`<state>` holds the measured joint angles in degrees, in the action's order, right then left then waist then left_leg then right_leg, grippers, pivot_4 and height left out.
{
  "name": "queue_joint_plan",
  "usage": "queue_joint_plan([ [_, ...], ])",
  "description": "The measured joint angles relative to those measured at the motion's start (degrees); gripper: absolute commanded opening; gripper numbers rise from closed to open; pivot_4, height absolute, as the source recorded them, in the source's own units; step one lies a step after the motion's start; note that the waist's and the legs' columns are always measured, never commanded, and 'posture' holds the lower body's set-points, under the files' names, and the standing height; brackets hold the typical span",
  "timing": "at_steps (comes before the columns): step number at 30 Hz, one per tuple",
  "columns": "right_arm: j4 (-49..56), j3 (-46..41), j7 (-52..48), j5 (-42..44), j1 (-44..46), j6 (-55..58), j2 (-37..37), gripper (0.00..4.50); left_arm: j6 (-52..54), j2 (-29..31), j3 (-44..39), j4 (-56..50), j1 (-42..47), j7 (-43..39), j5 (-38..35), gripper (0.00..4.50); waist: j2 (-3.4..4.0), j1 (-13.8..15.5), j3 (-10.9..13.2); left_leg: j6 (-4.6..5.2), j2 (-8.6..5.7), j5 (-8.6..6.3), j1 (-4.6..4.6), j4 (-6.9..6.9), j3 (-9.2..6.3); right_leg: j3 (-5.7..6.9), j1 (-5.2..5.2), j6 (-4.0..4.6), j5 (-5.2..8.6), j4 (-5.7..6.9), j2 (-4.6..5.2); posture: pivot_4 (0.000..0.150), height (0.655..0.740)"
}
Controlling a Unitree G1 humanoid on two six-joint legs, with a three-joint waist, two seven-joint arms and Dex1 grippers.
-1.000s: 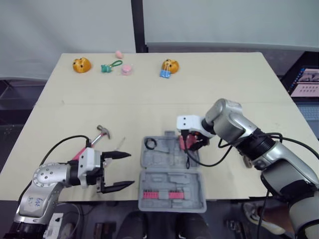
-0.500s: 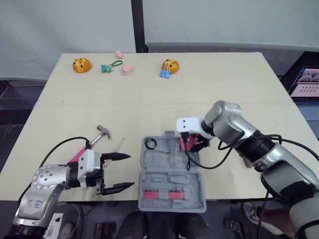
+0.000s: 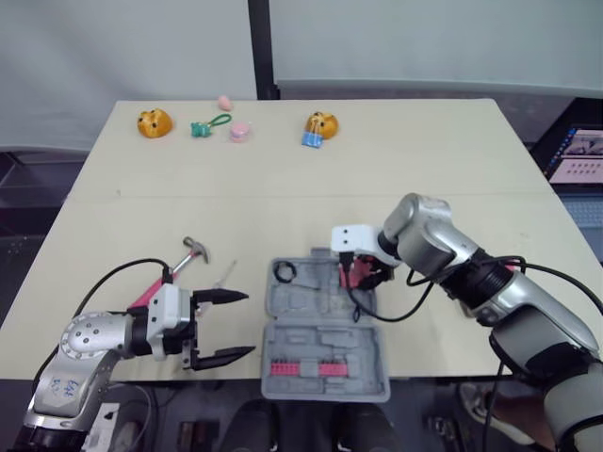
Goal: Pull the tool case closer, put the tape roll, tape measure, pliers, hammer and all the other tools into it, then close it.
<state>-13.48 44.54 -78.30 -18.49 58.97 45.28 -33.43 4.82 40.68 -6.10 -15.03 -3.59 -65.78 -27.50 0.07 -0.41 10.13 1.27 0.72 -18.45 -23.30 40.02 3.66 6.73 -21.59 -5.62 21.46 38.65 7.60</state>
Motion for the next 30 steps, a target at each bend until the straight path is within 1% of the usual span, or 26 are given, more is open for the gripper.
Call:
queue_joint_plan([
  [13,0.3,0.0,0.0,0.0,-1.0,1.0,0.0,2.99,-0.9,0.0,0.0,0.0,-0.9,-0.2,0.0,4.5,0.0,0.0,0.0,-0.01,0.0,0.0,0.0,0.0,0.0,0.0,0.0,0.0,0.0,0.0,0.0,0.15,0.6677],
  [14,0.4,0.0,0.0,0.0,-1.0,0.9,0.1,4.06,-1.0,0.0,0.0,0.0,-1.0,-0.2,0.0,4.5,0.0,0.0,0.0,-0.01,0.0,0.0,0.0,0.0,0.0,0.0,0.0,0.0,0.0,0.0,0.0,0.15,0.6677],
  [15,0.4,0.0,0.0,-0.1,-1.0,0.9,0.2,4.41,-1.1,0.0,0.0,0.0,-1.0,-0.2,0.0,4.5,0.0,0.0,0.0,-0.01,0.0,0.0,0.0,0.0,0.0,0.0,0.0,0.0,0.0,0.0,0.0,0.15,0.6677],
  [16,0.4,0.0,0.0,0.0,-1.0,0.8,0.4,4.47,-1.1,0.0,0.0,0.0,-1.0,-0.3,0.0,4.5,0.0,0.0,0.0,-0.01,0.0,0.0,0.0,0.0,0.0,0.0,0.0,0.0,0.0,0.0,0.0,0.15,0.6677],
  [24,0.1,0.0,0.0,-0.4,0.7,-0.3,0.3,4.47,-1.7,0.0,0.0,0.2,-0.8,-0.4,0.5,4.5,0.0,0.0,0.0,-0.01,0.0,-0.01,0.0,0.0,0.0,0.0,-0.01,0.01,0.0,0.0,0.0,0.15,0.6677],
  [30,4.7,-2.0,-1.0,-0.3,1.9,-0.1,-3.4,4.47,-1.9,0.0,0.2,1.7,0.6,-0.6,0.7,4.5,0.01,0.1,0.0,-0.02,0.0,-0.01,0.0,0.0,0.0,0.0,-0.01,0.01,0.0,-0.01,0.01,0.15,0.6677],
])
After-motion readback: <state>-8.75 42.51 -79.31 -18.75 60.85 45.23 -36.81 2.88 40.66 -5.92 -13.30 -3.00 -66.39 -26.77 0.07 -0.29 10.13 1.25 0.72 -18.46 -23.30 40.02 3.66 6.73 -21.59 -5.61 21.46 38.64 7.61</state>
